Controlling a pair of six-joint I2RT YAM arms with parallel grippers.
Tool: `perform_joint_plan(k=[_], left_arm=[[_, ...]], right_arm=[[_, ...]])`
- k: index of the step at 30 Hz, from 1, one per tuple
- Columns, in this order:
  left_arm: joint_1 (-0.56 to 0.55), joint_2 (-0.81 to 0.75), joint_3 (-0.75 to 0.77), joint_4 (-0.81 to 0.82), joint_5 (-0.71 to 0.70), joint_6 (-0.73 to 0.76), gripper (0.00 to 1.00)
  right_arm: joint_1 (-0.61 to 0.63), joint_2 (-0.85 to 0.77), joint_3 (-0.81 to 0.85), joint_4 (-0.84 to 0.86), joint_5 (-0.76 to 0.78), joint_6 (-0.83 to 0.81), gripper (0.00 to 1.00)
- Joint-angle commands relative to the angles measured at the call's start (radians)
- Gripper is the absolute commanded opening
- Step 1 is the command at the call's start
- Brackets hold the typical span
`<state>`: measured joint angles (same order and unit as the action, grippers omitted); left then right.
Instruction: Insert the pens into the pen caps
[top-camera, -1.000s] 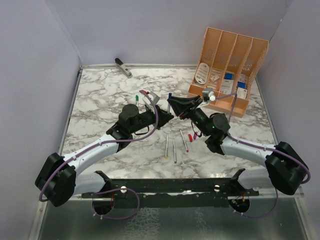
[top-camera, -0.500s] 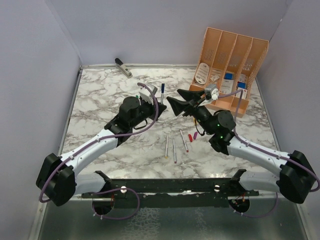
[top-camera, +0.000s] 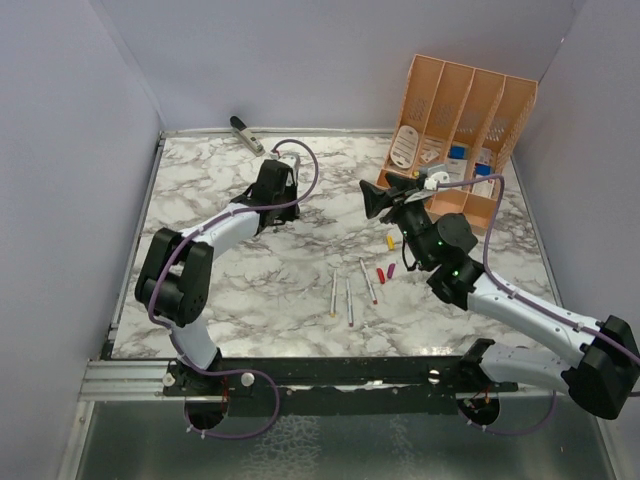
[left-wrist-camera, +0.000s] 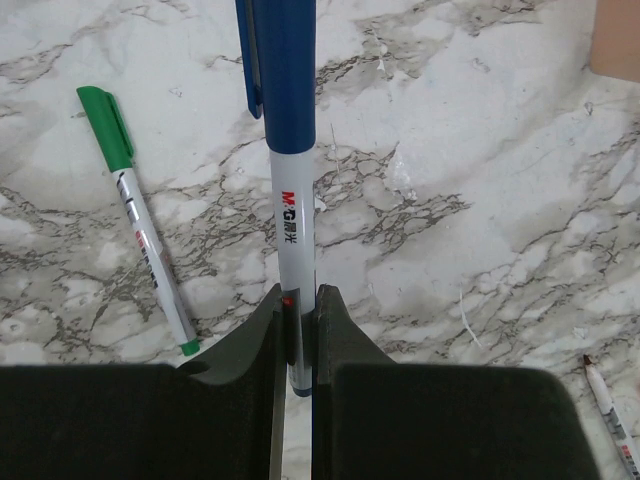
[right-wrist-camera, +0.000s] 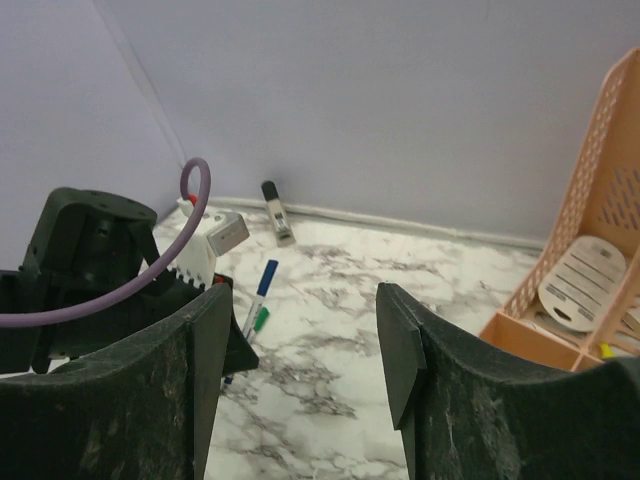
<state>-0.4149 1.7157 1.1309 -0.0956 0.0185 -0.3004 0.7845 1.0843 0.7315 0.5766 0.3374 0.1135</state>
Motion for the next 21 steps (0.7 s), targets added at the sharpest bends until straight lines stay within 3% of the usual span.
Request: perform_joint_plan(k=[1,12,21], left_arm=[[0.007,0.087,0.081,-0.041,0.042,-0.014,0.0],[0.04,0.206,0.108,-0.074,0.053,-0.049,0.06],[0.049,0.249,0.112,-0.083,0.03,-0.067,0.19]], right_arm=[[0.004,0.062,0.082,-0.221,0.114,-0.034,0.58],[0.004,0.221,0.152,-0.559,0.11,0.105,0.56],[0.005,0.286,0.1,-0.609,-0.072,0.184,0.53]])
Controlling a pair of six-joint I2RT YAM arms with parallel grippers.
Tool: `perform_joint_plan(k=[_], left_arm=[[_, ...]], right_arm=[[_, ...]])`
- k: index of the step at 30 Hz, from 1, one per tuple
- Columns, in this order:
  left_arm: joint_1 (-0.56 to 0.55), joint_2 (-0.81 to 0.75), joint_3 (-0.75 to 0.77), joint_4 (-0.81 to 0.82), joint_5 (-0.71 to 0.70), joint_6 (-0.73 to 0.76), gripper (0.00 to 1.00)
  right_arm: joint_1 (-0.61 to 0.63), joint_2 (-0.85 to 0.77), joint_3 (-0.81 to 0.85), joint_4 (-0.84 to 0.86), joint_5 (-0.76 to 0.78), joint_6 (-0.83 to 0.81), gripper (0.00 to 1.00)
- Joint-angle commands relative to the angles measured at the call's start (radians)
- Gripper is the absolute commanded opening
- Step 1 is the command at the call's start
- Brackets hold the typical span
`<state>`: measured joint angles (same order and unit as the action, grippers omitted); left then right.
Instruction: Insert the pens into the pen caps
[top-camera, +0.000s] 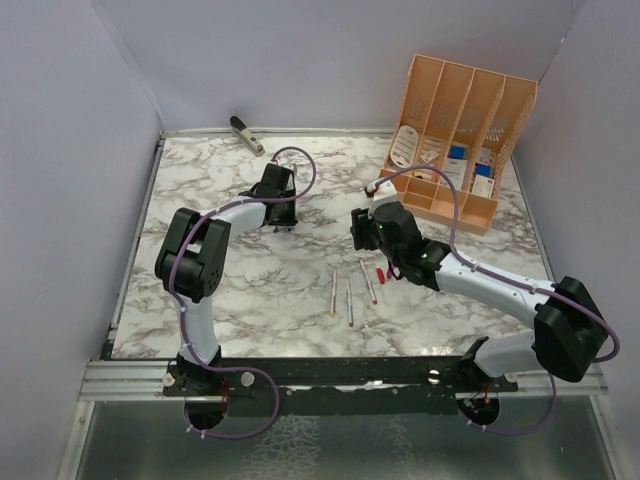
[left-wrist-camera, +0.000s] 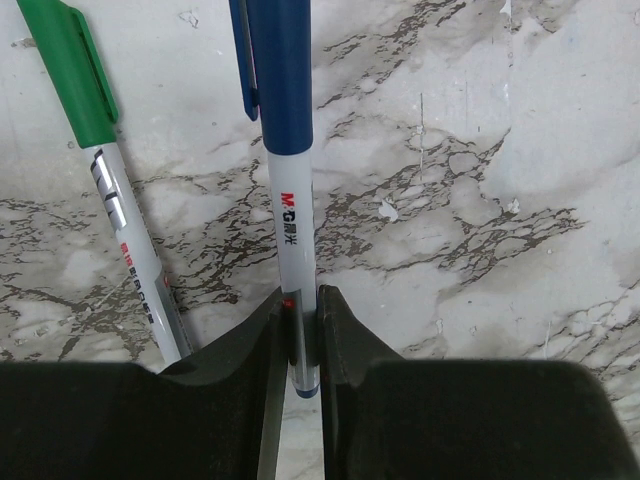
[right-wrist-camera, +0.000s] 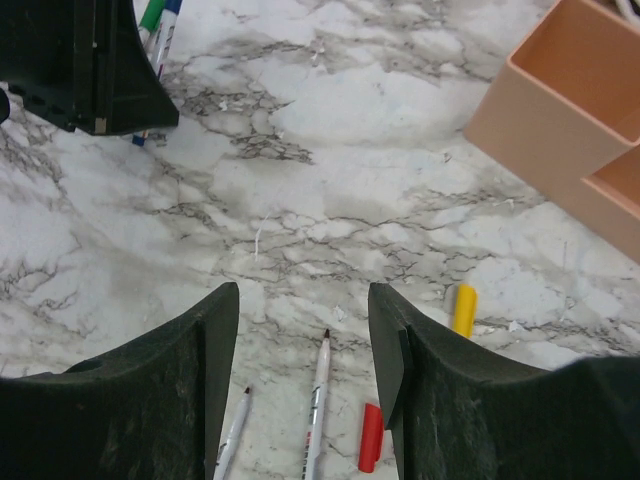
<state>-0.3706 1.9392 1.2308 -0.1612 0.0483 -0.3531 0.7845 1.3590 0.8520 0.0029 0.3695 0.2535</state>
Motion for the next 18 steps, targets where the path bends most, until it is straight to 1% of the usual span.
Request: perform_joint_plan(k=[1,6,8,10,15,18], left_arm=[[0.006,0.033,0.015,-0.019,0.001,-0.015,0.21],[0.013,0.059,0.031,-0.04,-0.017,-0.008,0.28],[0.016,0.061,0.028,-0.042,-0.025,-0.011,0.33],[0.018,0.058,0.024,-0.043,-0.031,-0.013,0.35],[0.021,0.029,0.009,-0.042,-0.045,-0.013,0.38],[0.021,-0.018,-0.006,-0.04,-0.049,-0.015,0.41]], right_arm=[[0.005,0.017,-0.018,-0.051,-0.132,0.039,0.53],[0.036,0.026,-0.018,-0.107,-0.195,0.036,0.54],[0.059,0.027,-0.03,-0.125,-0.207,0.052,0.54],[0.091,0.032,-0.045,-0.135,-0.218,0.078,0.54],[0.185,0.077,-0.062,-0.18,-0.18,0.136,0.54],[0.203,0.107,-0.063,-0.193,-0.163,0.16,0.52]])
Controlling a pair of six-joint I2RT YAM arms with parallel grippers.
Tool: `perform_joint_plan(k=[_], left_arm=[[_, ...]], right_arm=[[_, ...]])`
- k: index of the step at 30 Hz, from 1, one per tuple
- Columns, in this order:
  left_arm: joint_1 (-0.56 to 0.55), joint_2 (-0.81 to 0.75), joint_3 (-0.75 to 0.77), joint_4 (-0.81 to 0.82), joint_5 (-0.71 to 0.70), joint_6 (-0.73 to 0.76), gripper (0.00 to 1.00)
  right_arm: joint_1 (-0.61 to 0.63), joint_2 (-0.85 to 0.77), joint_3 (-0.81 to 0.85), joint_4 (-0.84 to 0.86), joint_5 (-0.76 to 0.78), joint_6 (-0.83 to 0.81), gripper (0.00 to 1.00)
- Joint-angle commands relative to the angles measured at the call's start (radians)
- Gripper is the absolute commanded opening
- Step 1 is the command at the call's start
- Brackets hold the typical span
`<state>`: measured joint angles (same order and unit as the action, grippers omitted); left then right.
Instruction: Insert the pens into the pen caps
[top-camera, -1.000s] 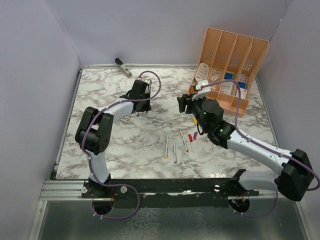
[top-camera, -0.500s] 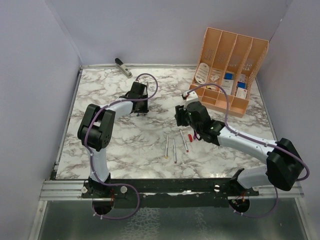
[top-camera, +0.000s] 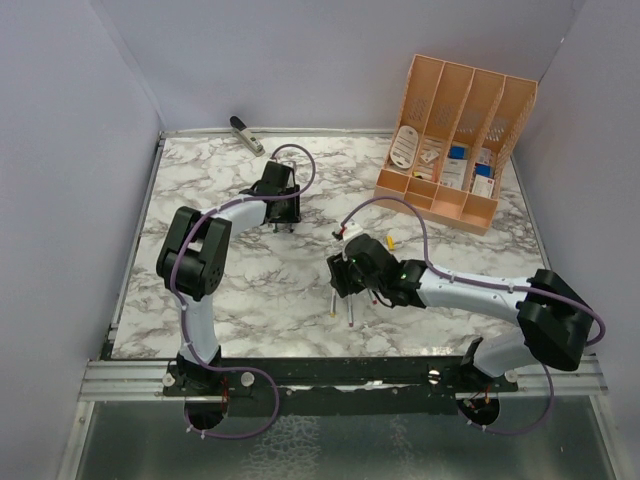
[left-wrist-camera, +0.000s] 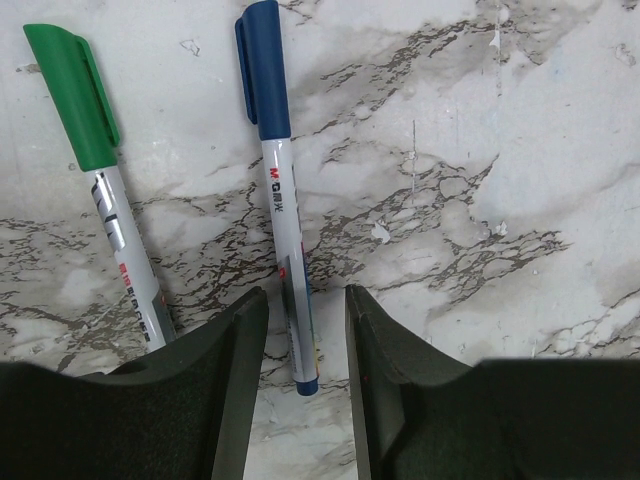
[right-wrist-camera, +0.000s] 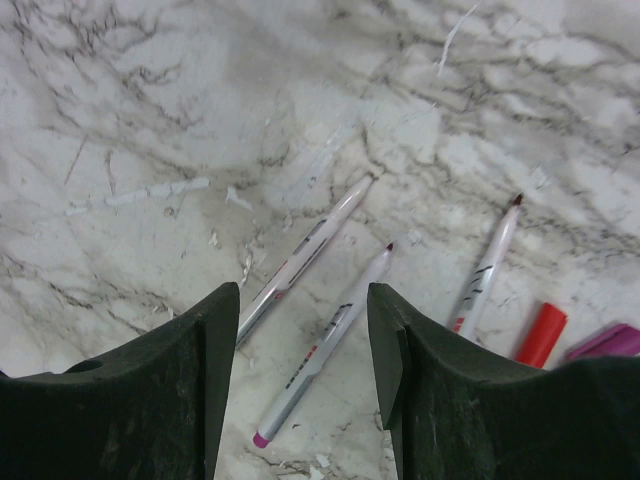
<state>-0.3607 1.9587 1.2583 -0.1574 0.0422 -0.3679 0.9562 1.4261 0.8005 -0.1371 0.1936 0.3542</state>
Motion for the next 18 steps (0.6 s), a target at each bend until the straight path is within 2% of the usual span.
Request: perform_joint_plan(k=[1,9,18], left_arm=[[0.01,-0.056,-0.041,-0.037,-0.042,-0.001,0.42],[0.011,-0.303,-0.102,-0.01,-0.048,-0.001,0.43],[0.011,-0.492,-0.173,-0.007,-0.069,0.004,0.45]], right_arm=[[0.033,0.048,-0.011,-0.052,0.015,0.063,0.52],[0.035,0.108,0.014,-0.039,0.015,0.08,0.43],[0.044,0.166,0.036,0.011,-0.025,0.087,0.41]])
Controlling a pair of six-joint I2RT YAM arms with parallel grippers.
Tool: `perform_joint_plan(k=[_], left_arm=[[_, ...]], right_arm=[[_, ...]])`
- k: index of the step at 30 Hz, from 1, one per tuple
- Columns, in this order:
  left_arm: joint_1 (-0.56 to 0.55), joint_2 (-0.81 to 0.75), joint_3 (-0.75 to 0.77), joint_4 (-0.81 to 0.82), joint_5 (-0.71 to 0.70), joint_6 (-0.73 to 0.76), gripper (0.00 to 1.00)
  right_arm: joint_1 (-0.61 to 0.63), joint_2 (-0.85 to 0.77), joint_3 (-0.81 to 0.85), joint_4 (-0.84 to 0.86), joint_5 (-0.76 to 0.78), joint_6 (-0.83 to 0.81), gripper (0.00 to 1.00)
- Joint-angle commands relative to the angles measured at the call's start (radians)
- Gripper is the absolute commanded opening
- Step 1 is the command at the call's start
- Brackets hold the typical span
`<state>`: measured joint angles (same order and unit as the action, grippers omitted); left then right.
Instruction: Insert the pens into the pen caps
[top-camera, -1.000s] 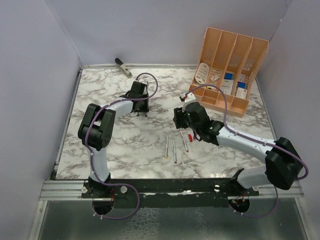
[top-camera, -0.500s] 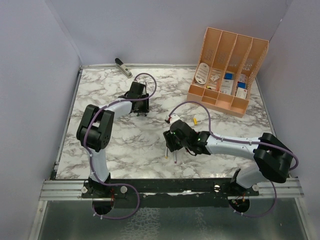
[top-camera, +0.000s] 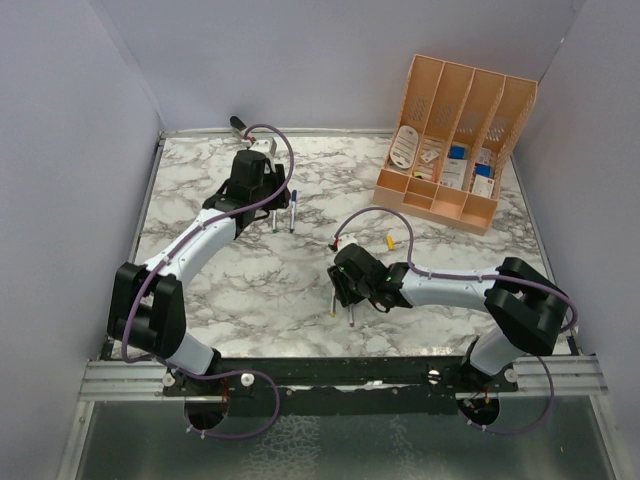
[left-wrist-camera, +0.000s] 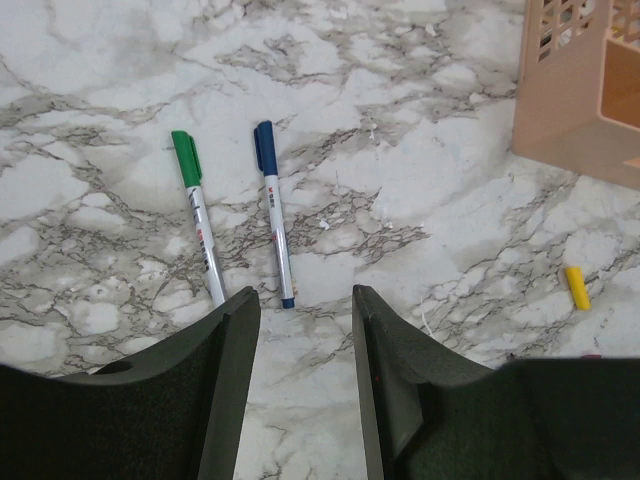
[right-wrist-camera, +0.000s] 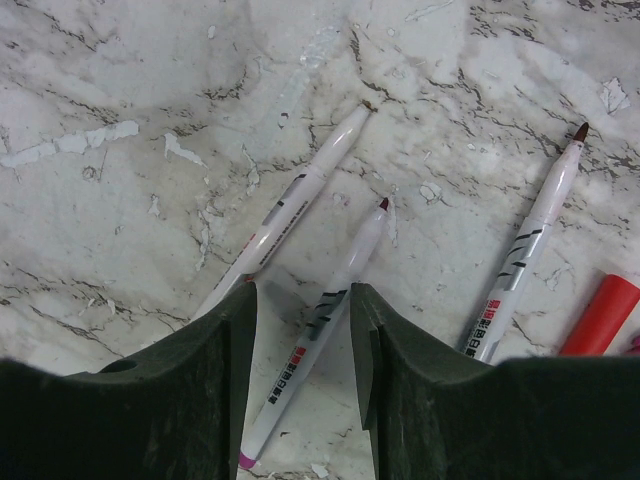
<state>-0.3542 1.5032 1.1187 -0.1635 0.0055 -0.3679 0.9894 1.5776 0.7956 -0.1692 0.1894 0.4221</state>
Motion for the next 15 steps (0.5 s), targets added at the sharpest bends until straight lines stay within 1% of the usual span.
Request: perform_joint_plan(k=[1,6,10,15], left_arm=[[0.004,-0.044,-0.038,-0.003,-0.031,0.006,0.45],[0.004,-0.061,-0.054,-0.002,-0.03,0.013,0.46],[0.004,-0.064,-0.065,0.005,-0.024,0.015,0.46],[0.003,-0.055,-0.072,0.016,-0.01,0.008,0.46]], right_arm=[[0.012,0.017,0.045,0.046,-0.017,0.018,0.41],[0.018,0.02,0.061,0.039,0.02,0.023,0.42],[0.024,0.003,0.07,0.024,0.088,0.032,0.42],[0.027,0.0,0.091,0.025,0.076,0.014,0.41]])
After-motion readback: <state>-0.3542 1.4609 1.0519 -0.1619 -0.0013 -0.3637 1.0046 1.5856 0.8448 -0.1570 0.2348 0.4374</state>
